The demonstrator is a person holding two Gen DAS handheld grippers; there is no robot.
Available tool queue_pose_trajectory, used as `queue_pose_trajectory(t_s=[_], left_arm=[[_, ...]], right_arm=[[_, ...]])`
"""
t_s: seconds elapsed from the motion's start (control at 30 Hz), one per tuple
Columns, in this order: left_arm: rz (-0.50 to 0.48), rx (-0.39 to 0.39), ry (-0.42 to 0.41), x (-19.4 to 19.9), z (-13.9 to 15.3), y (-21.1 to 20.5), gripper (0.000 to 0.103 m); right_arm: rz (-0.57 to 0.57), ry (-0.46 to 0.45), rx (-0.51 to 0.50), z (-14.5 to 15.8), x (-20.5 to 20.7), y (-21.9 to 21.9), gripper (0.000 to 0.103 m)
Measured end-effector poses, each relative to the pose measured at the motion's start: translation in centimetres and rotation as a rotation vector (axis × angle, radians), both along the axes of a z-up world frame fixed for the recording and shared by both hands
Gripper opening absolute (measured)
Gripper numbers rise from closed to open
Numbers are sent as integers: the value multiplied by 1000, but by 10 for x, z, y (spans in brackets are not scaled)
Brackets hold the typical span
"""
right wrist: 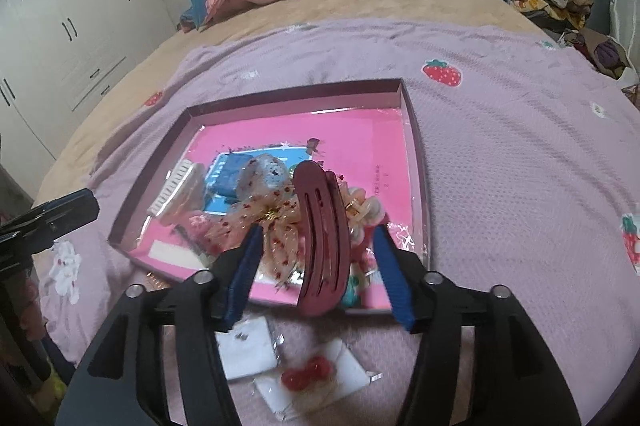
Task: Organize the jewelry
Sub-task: 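Withdraw both tools from the pink tray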
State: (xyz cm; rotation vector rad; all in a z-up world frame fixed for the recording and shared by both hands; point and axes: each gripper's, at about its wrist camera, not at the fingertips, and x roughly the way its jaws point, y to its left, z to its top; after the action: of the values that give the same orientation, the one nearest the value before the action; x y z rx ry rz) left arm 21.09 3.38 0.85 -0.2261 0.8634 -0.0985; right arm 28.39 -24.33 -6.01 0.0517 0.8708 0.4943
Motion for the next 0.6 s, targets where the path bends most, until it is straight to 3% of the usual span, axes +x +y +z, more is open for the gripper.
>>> queue_pose_trajectory(t_s=[0.27, 0.43, 0.6], left_arm=[[17, -4, -29, -17, 14, 3, 84], [32, -7, -56, -31, 27, 7, 93], [56, 3, -81, -44, 39, 11, 93]], right_arm=[[-26, -57, 44, 31, -32, -15, 81], [-42, -94, 61, 51, -50, -24, 82], [-64, -141, 80, 70, -68, -36, 90]])
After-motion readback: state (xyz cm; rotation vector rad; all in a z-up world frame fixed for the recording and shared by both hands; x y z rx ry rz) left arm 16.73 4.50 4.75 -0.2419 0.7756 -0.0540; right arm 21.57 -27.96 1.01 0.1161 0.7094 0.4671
